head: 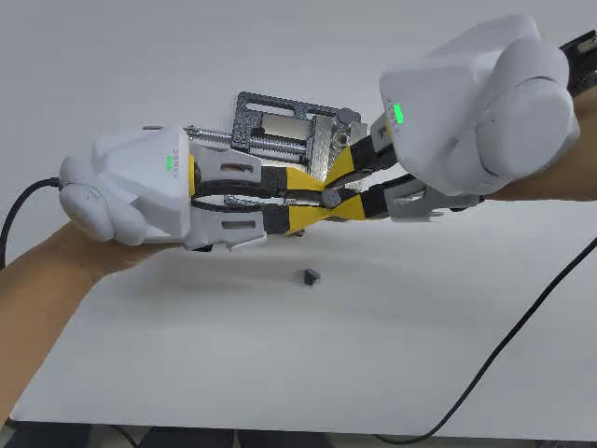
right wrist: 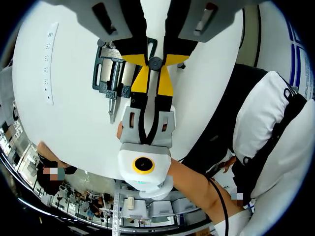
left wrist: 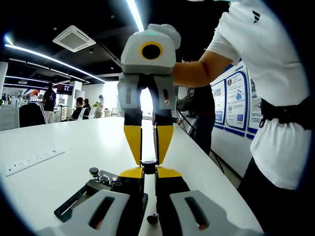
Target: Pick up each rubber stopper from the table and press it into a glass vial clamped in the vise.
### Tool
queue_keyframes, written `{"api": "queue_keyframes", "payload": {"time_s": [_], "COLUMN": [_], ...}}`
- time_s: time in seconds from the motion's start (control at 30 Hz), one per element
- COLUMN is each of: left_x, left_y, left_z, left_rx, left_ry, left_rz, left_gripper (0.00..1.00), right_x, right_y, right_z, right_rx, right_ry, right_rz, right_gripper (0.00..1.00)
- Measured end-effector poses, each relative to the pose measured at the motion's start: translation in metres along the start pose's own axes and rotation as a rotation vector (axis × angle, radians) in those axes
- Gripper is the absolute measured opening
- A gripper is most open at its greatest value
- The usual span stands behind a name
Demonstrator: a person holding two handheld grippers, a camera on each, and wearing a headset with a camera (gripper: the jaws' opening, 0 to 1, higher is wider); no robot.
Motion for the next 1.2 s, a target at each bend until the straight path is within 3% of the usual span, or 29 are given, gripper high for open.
{"api": "queue_keyframes", "payload": {"time_s": [0.23, 0.4, 0.77, 1.2], "left_x": [-0.002, -0.005, -0.009, -0.027], "left_y": [-0.001, -0.002, -0.005, -0.006], "left_z": [-0.001, -0.001, 0.001, 0.016], "left_rx": [-0.011, -0.024, -0.075, -0.115], "left_ry": [0.012, 0.022, 0.029, 0.054], "left_rz": [0.014, 0.013, -0.040, -0.074], "left_gripper": [0.04, 0.11, 0.15, 0.17], "right_x": [0.002, 0.002, 0.006, 0.016], "right_y": [-0.001, -0.002, -0.005, -0.017], "right_z": [0.000, 0.000, 0.002, 0.006], "right_rx": [-0.014, -0.016, -0.024, -0.051], "right_ry": [-0.015, -0.016, -0.029, -0.071], "right_rz": [0.000, -0.003, -0.012, -0.064], "right_gripper": [0.11, 0.11, 0.11, 0.11]}}
Point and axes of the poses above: the centre of the closed fingertips' face, and the gripper's own axes: z roughly backward along the fingers, x roughly to its right, y roughly out of its top, the point moved 4 cm from there along z, roughly backward along the fingers, and after that the axes turned 6 degrees about y, right-handed, at the moved point
